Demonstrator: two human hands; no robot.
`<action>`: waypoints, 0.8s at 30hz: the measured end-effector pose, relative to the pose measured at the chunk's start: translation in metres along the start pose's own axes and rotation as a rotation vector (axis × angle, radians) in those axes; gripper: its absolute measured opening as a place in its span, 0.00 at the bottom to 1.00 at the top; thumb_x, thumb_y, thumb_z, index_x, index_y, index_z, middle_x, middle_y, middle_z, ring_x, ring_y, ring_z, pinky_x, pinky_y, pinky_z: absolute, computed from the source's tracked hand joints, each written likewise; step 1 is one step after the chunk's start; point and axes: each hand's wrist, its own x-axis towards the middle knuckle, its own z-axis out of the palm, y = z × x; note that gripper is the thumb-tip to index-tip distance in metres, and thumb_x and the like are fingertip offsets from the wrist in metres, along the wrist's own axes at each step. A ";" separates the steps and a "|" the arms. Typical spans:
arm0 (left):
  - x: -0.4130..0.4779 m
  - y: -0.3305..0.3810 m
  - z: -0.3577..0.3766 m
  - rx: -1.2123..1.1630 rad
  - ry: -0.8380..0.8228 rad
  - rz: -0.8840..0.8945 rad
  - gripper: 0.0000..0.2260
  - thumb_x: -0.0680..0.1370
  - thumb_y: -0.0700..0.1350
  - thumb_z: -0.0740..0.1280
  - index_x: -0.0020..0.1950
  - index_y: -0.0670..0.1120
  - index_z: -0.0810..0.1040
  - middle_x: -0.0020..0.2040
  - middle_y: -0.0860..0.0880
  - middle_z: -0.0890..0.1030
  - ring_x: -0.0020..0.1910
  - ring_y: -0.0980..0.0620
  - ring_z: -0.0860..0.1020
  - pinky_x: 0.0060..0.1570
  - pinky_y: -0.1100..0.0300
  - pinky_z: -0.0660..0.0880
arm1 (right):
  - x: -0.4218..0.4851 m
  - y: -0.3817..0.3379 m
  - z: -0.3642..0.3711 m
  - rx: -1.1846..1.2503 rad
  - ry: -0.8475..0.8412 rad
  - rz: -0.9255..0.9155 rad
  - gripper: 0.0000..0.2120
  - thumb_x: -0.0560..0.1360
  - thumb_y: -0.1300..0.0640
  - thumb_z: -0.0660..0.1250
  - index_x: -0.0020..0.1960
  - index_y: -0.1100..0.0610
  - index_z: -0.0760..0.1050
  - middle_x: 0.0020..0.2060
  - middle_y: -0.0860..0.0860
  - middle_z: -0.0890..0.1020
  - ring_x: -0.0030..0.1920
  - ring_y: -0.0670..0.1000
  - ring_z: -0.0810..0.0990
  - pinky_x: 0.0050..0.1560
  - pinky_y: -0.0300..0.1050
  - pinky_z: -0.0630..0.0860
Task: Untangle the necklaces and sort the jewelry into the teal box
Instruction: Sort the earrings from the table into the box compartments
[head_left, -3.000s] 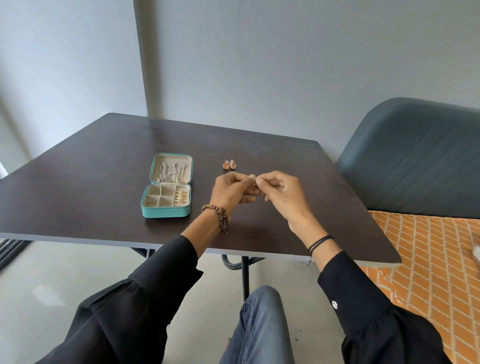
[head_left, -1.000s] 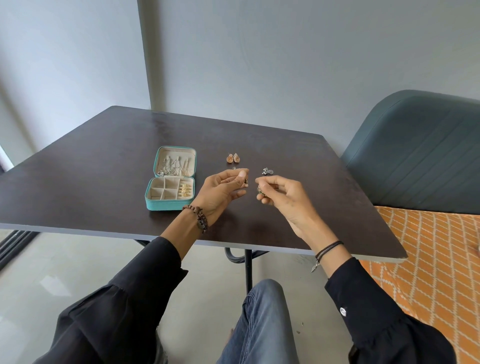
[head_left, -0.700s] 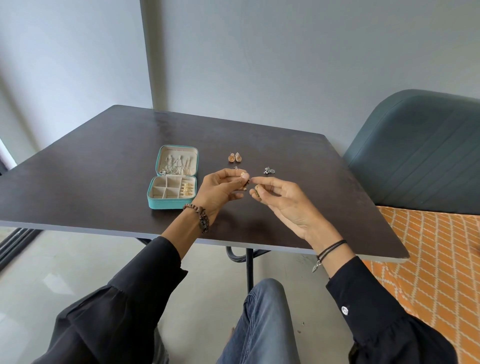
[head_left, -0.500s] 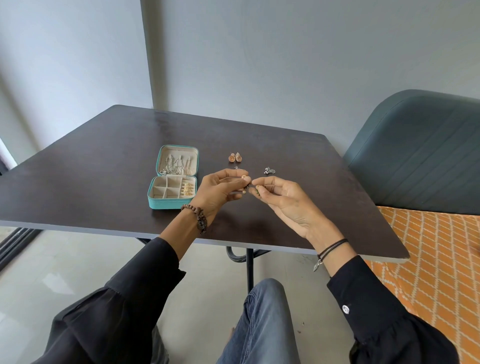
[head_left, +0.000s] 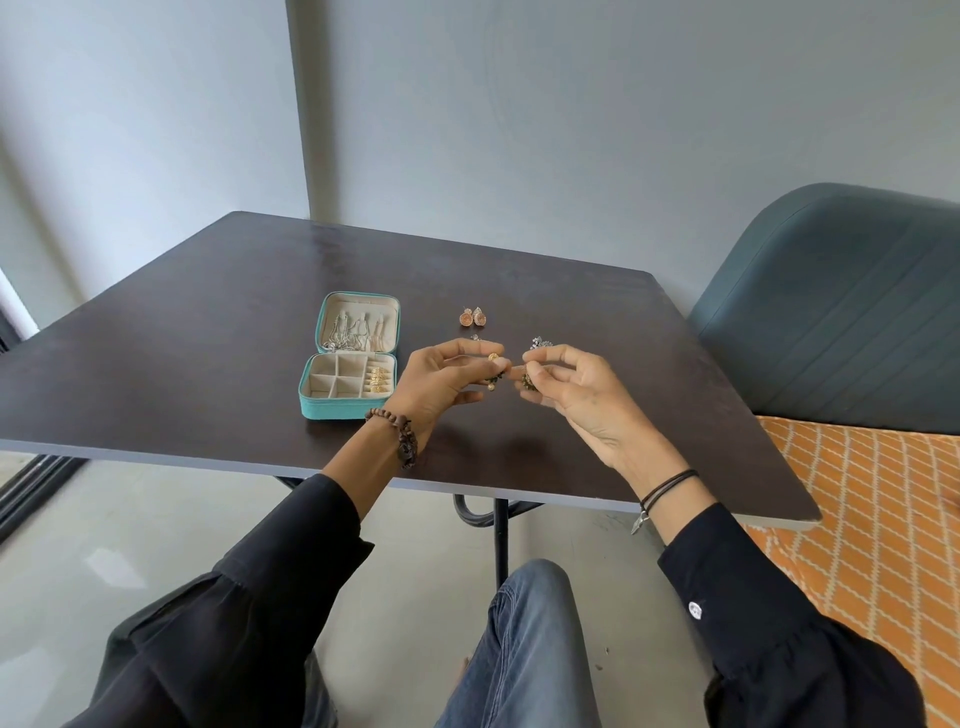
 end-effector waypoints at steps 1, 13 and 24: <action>0.000 0.001 -0.001 0.001 0.003 -0.002 0.13 0.75 0.42 0.74 0.58 0.42 0.83 0.54 0.42 0.85 0.48 0.53 0.81 0.46 0.61 0.77 | 0.000 0.000 0.000 -0.048 0.017 -0.009 0.08 0.81 0.63 0.67 0.60 0.63 0.79 0.50 0.55 0.87 0.52 0.48 0.84 0.57 0.41 0.81; 0.000 0.002 -0.001 -0.076 -0.048 -0.034 0.14 0.76 0.39 0.71 0.61 0.39 0.81 0.57 0.41 0.84 0.60 0.45 0.81 0.50 0.62 0.78 | 0.005 -0.001 0.004 -0.127 0.105 -0.015 0.10 0.81 0.59 0.69 0.58 0.61 0.84 0.48 0.54 0.88 0.46 0.47 0.85 0.48 0.37 0.81; 0.003 0.000 -0.004 -0.065 -0.029 -0.091 0.12 0.77 0.42 0.71 0.59 0.41 0.83 0.57 0.41 0.84 0.49 0.51 0.78 0.51 0.59 0.79 | 0.004 0.002 0.007 -0.338 0.118 -0.074 0.08 0.81 0.53 0.69 0.53 0.57 0.84 0.40 0.51 0.88 0.39 0.45 0.84 0.37 0.37 0.78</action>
